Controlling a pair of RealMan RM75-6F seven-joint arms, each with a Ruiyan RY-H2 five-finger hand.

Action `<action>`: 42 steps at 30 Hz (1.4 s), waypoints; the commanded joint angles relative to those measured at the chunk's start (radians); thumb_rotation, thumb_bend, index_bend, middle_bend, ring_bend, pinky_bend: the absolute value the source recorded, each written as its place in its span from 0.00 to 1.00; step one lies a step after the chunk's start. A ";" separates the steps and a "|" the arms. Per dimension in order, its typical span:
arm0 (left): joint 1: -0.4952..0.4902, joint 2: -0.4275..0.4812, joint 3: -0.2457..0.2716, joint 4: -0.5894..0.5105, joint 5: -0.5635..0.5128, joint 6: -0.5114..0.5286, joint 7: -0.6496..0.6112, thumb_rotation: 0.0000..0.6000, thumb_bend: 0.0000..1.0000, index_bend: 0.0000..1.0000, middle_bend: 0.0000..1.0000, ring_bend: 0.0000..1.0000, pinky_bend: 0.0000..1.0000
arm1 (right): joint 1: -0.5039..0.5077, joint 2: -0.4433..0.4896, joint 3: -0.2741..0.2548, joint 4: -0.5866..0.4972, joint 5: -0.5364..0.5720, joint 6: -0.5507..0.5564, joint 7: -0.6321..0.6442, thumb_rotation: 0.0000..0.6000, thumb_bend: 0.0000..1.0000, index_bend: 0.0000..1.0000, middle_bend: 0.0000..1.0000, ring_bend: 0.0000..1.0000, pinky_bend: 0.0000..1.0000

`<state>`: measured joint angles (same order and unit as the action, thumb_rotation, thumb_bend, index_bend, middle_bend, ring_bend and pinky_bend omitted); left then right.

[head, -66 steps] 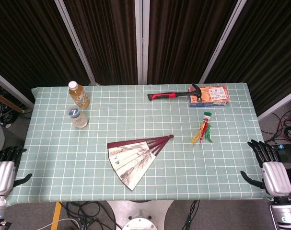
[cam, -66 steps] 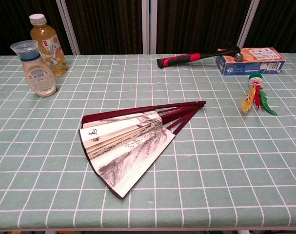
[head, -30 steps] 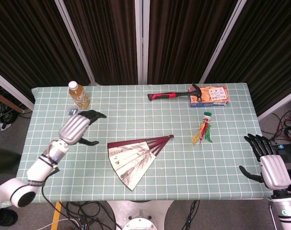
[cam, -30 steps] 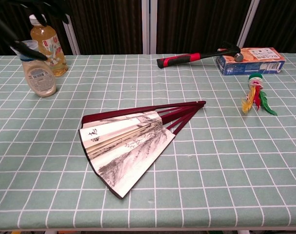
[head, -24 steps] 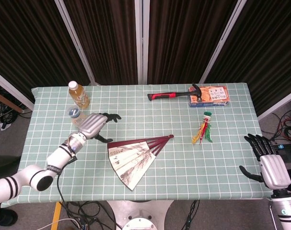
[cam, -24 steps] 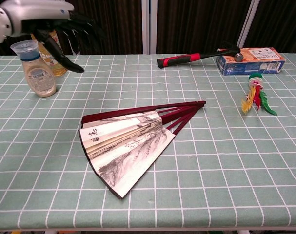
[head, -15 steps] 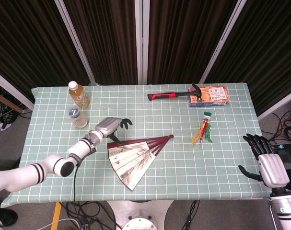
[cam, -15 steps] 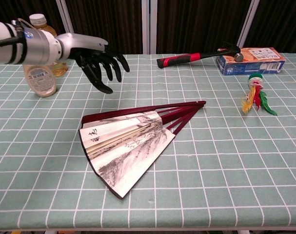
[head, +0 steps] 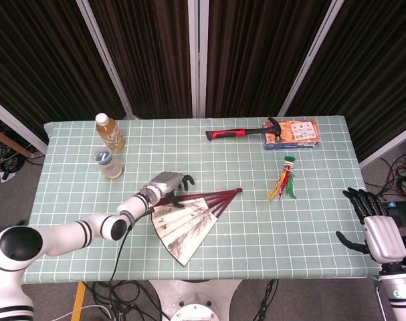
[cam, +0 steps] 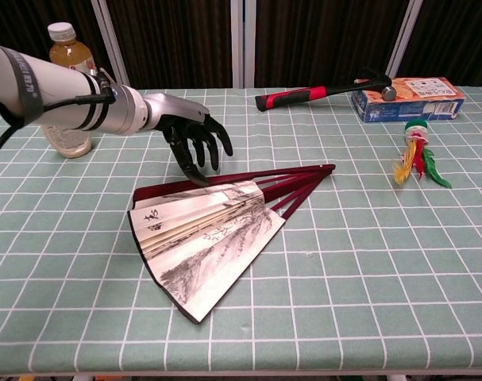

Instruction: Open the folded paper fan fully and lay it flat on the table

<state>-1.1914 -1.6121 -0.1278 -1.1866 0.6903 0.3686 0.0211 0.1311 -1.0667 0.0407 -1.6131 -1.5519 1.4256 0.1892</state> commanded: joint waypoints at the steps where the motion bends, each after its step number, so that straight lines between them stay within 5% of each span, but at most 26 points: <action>1: -0.034 -0.017 0.029 0.025 -0.042 -0.013 0.010 1.00 0.21 0.24 0.34 0.34 0.43 | 0.000 0.002 0.000 0.000 0.002 0.000 0.000 1.00 0.15 0.10 0.06 0.00 0.00; 14: -0.094 -0.048 0.094 0.058 -0.100 -0.031 0.008 1.00 0.24 0.24 0.40 0.40 0.49 | -0.001 -0.003 0.002 0.010 0.020 -0.010 -0.004 1.00 0.15 0.10 0.06 0.00 0.00; 24: -0.091 -0.064 0.102 0.052 -0.098 0.023 0.012 1.00 0.28 0.31 0.51 0.51 0.58 | -0.001 -0.003 0.003 0.008 0.027 -0.013 -0.012 1.00 0.15 0.10 0.06 0.00 0.00; 34: -0.088 -0.088 0.120 0.052 -0.095 0.075 0.058 1.00 0.28 0.33 0.52 0.51 0.58 | -0.001 -0.003 0.005 0.007 0.033 -0.018 -0.014 1.00 0.15 0.10 0.06 0.00 0.00; 42: -0.081 -0.099 0.113 0.044 -0.091 0.109 0.085 1.00 0.31 0.46 0.60 0.60 0.64 | -0.003 -0.002 0.007 0.007 0.036 -0.014 -0.012 1.00 0.15 0.10 0.06 0.00 0.00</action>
<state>-1.2739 -1.7102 -0.0131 -1.1406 0.5978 0.4748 0.1046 0.1277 -1.0688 0.0477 -1.6061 -1.5158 1.4115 0.1777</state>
